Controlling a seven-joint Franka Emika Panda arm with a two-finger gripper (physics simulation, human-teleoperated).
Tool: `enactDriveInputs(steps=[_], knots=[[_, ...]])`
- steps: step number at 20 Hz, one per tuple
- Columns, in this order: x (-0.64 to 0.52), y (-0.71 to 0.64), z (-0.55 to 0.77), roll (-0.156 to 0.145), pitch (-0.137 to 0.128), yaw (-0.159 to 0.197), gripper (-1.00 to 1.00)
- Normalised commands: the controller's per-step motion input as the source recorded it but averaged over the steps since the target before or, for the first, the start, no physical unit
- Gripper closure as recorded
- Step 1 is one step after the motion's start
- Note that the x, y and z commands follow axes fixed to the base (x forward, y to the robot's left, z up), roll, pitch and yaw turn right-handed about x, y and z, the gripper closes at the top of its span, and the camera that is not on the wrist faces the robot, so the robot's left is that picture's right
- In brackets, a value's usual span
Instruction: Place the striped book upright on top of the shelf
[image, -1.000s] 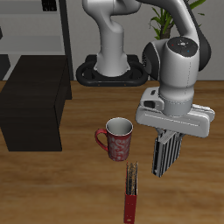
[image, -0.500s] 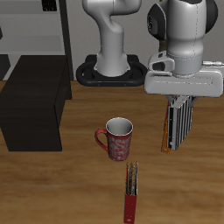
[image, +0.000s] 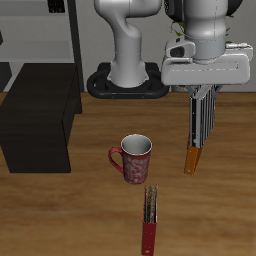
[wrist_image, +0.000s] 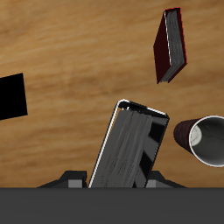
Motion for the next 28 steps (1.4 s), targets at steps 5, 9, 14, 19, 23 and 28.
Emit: enactDriveInputs(steps=[5, 9, 14, 19, 23, 28], knots=[[-0.41, -0.19, 0.28, 0.019, 0.006, 0.016, 1.0], [-0.46, -0.3, 0.2, 0.053, 0.023, 0.038, 1.0], [-0.31, -0.61, 0.19, 0.059, 0.069, -0.025, 1.0], [-0.22, -0.71, 0.14, -0.016, 0.023, -0.044, 1.0], [-0.26, -0.52, 0.1, -0.003, 0.021, 0.041, 1.0], [-0.23, -0.56, 0.21, -0.19, -0.079, 0.053, 1.0]])
